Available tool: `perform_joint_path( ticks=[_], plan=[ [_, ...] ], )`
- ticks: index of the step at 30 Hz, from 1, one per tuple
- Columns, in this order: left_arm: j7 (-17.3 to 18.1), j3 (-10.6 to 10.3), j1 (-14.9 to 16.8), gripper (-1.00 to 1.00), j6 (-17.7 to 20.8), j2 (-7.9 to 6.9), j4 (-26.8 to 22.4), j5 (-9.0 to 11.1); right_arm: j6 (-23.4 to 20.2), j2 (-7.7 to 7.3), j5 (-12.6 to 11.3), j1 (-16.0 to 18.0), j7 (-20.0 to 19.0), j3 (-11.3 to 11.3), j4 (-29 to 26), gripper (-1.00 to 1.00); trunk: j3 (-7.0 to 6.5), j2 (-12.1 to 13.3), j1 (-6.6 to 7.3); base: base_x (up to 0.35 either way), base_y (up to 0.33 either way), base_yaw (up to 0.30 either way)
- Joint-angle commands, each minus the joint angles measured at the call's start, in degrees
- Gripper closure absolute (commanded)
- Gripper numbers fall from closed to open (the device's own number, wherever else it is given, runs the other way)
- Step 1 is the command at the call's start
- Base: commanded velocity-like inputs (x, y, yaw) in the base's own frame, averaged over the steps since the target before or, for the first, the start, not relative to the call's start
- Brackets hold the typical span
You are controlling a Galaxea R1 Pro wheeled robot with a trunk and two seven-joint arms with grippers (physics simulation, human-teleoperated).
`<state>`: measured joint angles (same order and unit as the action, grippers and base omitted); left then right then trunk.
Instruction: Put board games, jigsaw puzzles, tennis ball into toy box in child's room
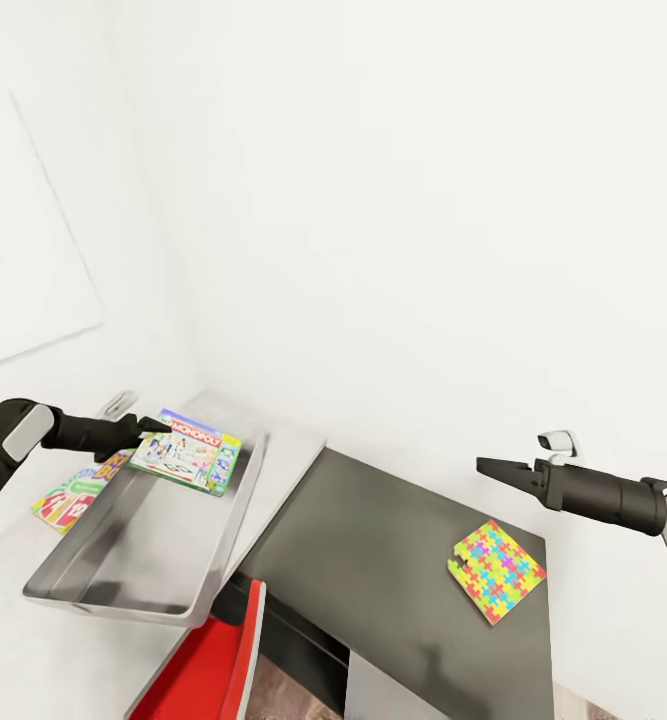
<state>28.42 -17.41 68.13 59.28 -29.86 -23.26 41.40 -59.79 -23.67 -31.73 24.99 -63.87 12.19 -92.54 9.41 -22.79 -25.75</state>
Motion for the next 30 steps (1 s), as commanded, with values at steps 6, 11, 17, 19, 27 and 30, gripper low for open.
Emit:
perform_joint_path(
  ticks=[6, 11, 17, 19, 27, 30],
  plan=[
    [0.19, -0.27, 0.38, 1.00, -0.06, -0.01, 0.40, -0.48, -0.21, -0.04, 0.09, 0.10, -0.33, 0.09, -0.01, -1.00, 0.67, -0.13, -0.03, 0.000, 0.000, 0.000],
    [-0.93, -0.28, 1.08, 1.00, -0.05, 0.04, 0.94, -0.56, -0.21, -0.09, 0.09, 0.13, -0.36, 0.12, -0.01, -1.00, 1.13, -0.13, -0.03, 0.000, 0.000, 0.000],
    [-2.69, -0.27, 1.78, 1.00, -0.05, 0.37, 1.45, -0.56, -0.21, -0.12, 0.09, 0.14, -0.37, 0.12, -0.01, -1.00, 1.68, -0.13, -0.03, 0.000, 0.000, 0.000],
    [-3.22, -0.26, 2.02, 1.00, -0.05, 0.60, 1.60, -0.58, -0.21, -0.13, 0.09, 0.14, -0.38, 0.14, -0.01, -1.00, 1.87, -0.13, -0.03, 0.000, 0.000, 0.000],
    [-3.92, -0.26, 2.65, 1.00, -0.04, 0.92, 1.90, -0.61, -0.21, -0.22, 0.09, 0.14, -0.38, 0.18, -0.01, -1.00, 2.61, -0.13, -0.03, 0.000, 0.000, 0.000],
    [-4.01, -0.26, 2.86, 1.00, -0.04, 0.96, 1.95, -0.61, -0.21, -0.25, 0.09, 0.14, -0.38, 0.19, -0.01, -1.00, 2.89, -0.13, -0.03, 0.000, 0.000, 0.000]
  ],
)
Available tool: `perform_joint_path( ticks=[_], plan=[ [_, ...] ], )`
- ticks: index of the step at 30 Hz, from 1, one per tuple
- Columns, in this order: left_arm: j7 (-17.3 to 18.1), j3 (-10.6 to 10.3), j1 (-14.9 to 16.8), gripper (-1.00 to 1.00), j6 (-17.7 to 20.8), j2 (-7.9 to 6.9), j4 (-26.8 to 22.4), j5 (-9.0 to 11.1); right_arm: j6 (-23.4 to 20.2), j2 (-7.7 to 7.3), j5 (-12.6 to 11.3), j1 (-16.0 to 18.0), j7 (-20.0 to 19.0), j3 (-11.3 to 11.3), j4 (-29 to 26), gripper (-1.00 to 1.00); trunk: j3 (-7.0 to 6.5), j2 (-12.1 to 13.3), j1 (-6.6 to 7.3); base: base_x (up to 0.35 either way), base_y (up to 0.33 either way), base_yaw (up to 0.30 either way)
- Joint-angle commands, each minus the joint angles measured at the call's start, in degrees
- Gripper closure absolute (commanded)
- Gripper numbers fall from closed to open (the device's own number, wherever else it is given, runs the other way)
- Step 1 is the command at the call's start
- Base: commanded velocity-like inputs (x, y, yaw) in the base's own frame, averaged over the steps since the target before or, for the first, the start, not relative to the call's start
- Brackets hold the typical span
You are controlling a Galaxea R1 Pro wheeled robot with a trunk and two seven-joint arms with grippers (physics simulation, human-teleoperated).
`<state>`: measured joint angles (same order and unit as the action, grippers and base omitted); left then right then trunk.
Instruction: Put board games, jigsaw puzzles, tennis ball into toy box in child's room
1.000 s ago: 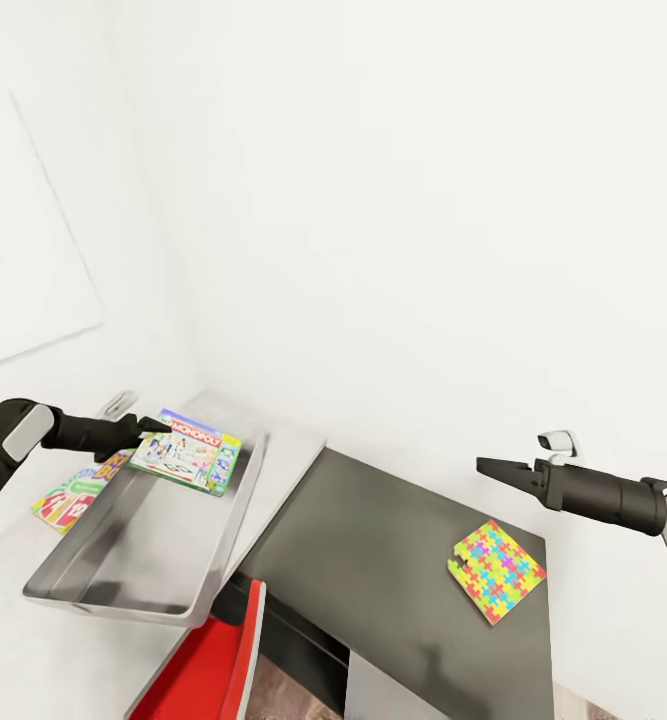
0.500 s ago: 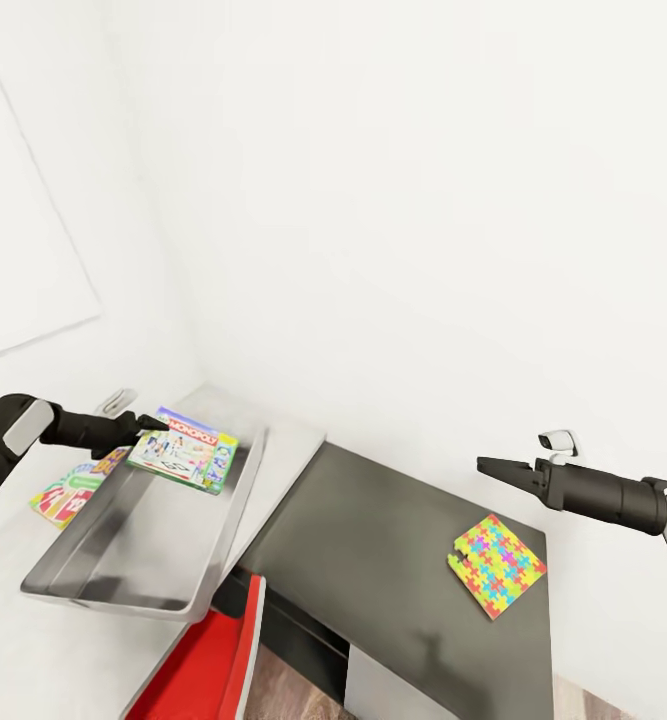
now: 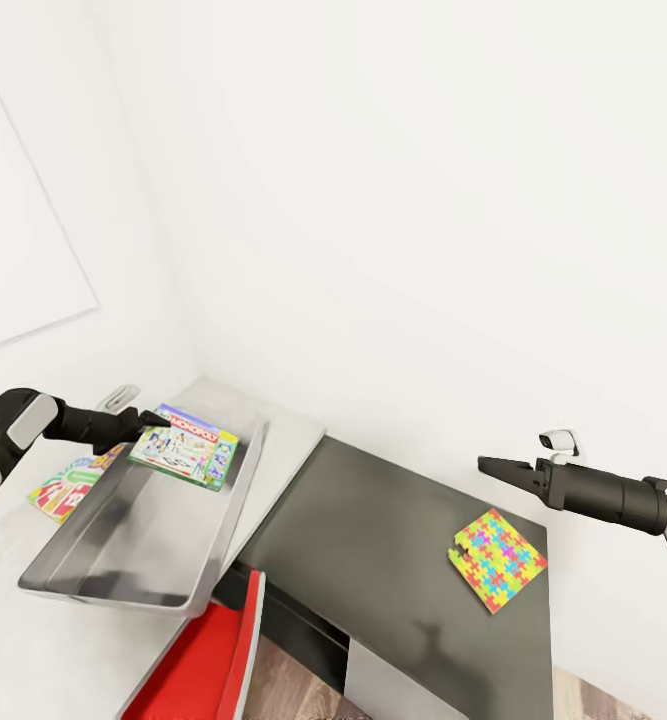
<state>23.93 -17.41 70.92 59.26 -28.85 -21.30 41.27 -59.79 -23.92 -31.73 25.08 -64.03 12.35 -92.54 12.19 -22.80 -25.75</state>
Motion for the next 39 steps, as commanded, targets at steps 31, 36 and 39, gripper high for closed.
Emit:
perform_joint_path(
  ticks=[31, 36, 39],
  plan=[
    [0.17, -0.10, 1.44, 1.00, -0.16, 0.02, 0.13, -0.48, -0.21, -0.03, 0.09, 0.04, -0.22, 0.46, -0.01, -1.00, 1.73, -0.13, -0.03, 0.000, 0.000, 0.000],
    [-0.39, 0.04, 1.81, 1.00, -0.30, 0.03, 0.31, -0.47, -0.21, -0.09, 0.09, 0.05, -0.22, 0.52, -0.01, -1.00, 2.10, -0.13, -0.03, 0.000, 0.000, 0.000],
    [-0.95, 0.15, 1.96, 1.00, -0.38, 0.03, 0.39, -0.43, -0.21, -0.11, 0.09, 0.05, -0.22, 0.55, -0.01, -1.00, 2.35, -0.13, -0.03, 0.000, 0.000, 0.000]
  ],
)
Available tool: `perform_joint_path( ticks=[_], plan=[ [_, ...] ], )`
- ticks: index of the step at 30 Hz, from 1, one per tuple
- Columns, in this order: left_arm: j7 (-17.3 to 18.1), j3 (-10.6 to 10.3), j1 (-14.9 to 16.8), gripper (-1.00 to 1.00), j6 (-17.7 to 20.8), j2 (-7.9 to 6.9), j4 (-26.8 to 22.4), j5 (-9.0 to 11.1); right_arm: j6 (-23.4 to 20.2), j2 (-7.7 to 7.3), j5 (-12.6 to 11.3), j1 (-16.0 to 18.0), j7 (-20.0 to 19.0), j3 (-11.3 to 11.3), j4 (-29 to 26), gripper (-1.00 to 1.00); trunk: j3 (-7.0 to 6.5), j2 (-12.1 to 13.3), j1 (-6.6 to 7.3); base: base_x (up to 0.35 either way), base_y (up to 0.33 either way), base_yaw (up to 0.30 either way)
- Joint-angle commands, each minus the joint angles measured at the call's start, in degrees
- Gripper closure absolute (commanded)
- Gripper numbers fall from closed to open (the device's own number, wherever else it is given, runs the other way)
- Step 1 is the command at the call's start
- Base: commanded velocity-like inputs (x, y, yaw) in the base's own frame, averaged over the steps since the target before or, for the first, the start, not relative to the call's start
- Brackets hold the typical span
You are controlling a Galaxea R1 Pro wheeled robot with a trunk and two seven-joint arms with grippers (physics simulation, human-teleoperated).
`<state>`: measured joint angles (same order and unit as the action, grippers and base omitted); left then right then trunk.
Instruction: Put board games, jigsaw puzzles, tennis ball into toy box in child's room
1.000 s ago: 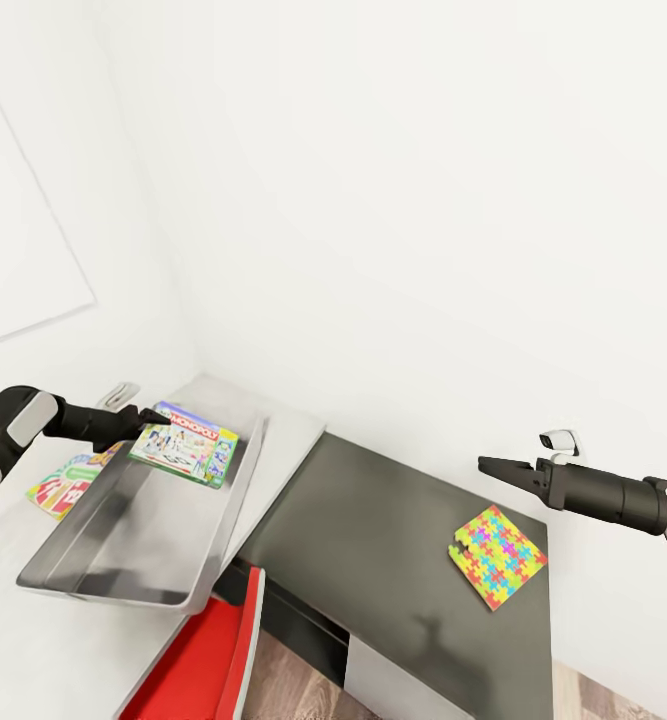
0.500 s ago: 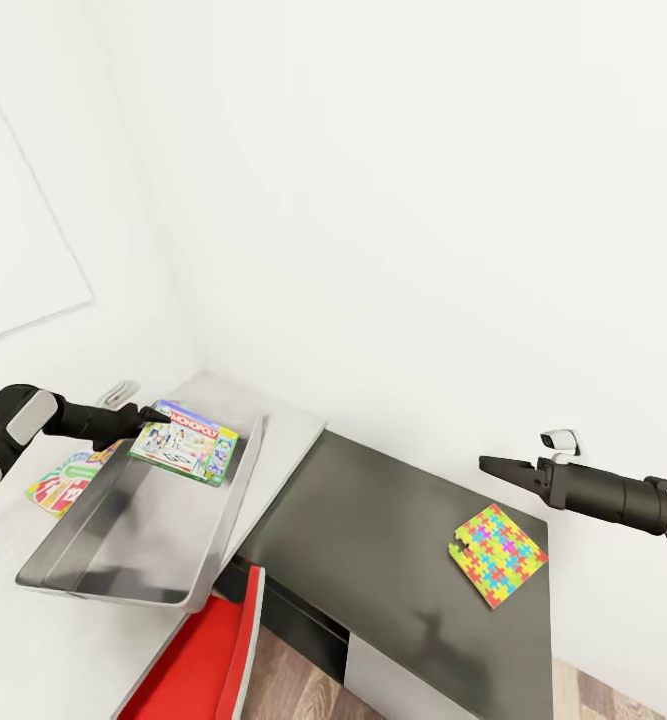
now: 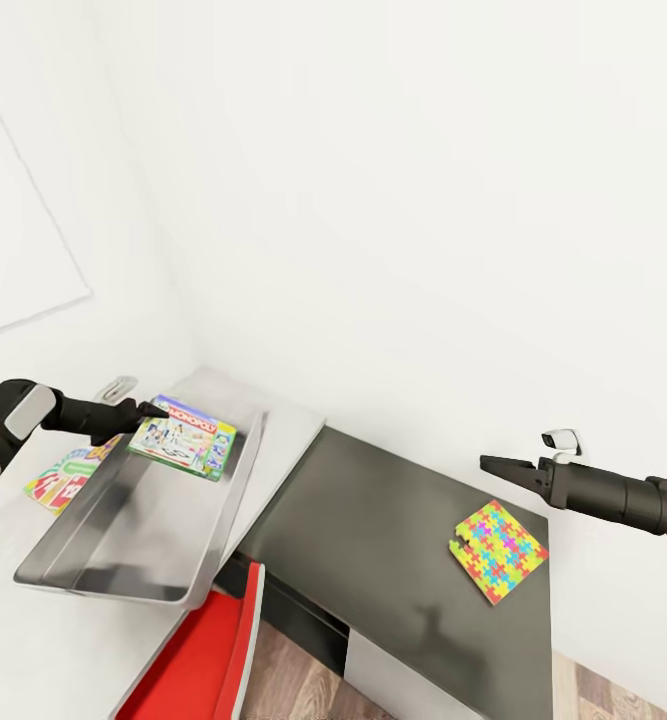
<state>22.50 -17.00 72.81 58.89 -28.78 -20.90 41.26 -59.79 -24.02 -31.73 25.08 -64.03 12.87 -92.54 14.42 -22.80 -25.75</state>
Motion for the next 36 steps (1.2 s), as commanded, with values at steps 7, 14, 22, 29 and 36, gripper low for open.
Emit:
perform_joint_path(
  ticks=[7, 14, 22, 29, 36],
  plan=[
    [0.04, -0.17, 0.30, 1.00, -0.07, -0.05, 0.04, -0.34, -0.21, 0.01, 0.09, 0.06, -0.22, 0.04, -0.01, -1.00, 0.74, -0.12, -0.03, 0.000, 0.000, 0.000],
    [-0.11, -0.15, 0.37, 1.00, -0.08, -0.05, 0.06, -0.31, -0.21, 0.02, 0.09, 0.06, -0.22, 0.05, -0.01, -1.00, 1.38, -0.12, -0.03, 0.000, 0.000, 0.000],
    [-0.16, -0.14, 0.40, 1.00, -0.16, -0.05, 0.07, -0.24, -0.21, 0.02, 0.09, 0.06, -0.22, 0.05, -0.01, -1.00, 2.12, -0.12, -0.03, 0.000, 0.000, 0.000],
    [-0.22, -0.09, 0.40, 1.00, -0.21, -0.05, 0.07, -0.11, -0.21, 0.02, 0.09, 0.06, -0.22, 0.05, -0.01, -1.00, 2.77, -0.12, -0.03, 0.000, 0.000, 0.000],
    [-0.23, -0.02, 0.45, 1.00, -0.32, -0.06, 0.07, 0.02, -0.21, 0.01, 0.09, 0.06, -0.22, 0.05, -0.01, -1.00, 3.41, -0.12, -0.03, 0.000, 0.000, 0.000]
  ],
)
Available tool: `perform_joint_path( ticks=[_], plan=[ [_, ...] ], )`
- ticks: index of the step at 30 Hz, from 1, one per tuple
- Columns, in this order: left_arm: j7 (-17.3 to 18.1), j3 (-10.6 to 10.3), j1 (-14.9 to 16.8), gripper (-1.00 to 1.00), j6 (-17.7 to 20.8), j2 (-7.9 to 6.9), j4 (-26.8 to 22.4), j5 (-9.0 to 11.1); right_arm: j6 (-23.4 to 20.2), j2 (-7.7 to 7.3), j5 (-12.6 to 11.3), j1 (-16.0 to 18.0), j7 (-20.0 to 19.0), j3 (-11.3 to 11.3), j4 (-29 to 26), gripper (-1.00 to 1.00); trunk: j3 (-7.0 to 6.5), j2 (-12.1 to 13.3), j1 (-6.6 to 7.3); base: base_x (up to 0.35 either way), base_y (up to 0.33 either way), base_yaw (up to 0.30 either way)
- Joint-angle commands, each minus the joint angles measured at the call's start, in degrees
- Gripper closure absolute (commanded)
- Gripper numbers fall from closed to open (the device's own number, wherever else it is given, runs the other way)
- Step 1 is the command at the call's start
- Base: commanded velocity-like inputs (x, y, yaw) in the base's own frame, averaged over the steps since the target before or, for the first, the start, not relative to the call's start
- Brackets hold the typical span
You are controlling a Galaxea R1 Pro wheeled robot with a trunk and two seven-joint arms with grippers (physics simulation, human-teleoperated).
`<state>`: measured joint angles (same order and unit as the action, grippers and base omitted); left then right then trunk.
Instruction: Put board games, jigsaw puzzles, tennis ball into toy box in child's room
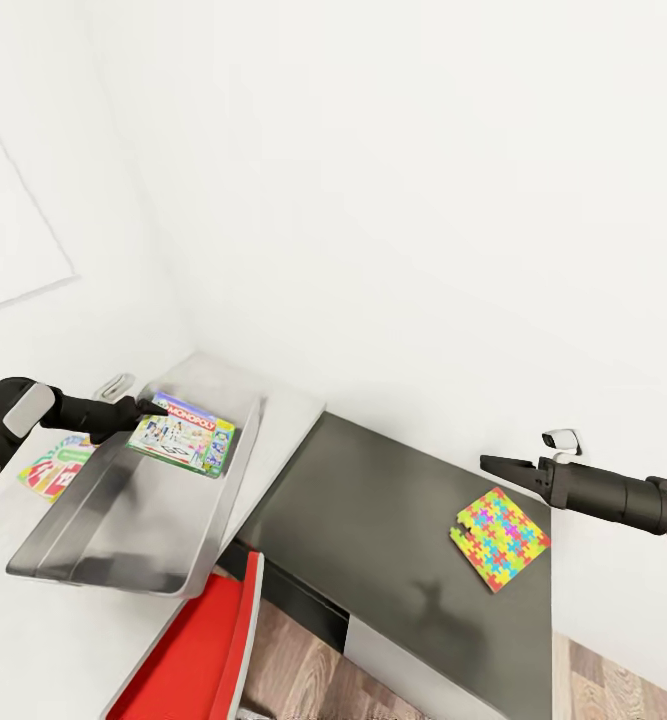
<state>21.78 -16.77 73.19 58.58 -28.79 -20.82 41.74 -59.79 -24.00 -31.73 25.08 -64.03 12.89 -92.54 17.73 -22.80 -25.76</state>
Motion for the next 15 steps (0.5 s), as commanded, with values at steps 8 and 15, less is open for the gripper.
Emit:
perform_joint_path(
  ticks=[8, 15],
  plan=[
    [0.46, 0.52, 0.68, 1.00, -0.18, -0.04, -0.01, -0.40, -0.21, -0.10, 0.09, 0.05, -0.22, 0.09, -0.01, -1.00, 0.85, -0.12, -0.03, 0.000, 0.000, 0.000],
    [0.46, 2.99, 1.18, 1.00, -0.27, -0.09, -0.04, -0.43, -0.21, -0.19, 0.09, 0.02, -0.22, 0.16, -0.01, -1.00, 1.46, -0.12, -0.03, 0.000, 0.000, 0.000]
  ],
)
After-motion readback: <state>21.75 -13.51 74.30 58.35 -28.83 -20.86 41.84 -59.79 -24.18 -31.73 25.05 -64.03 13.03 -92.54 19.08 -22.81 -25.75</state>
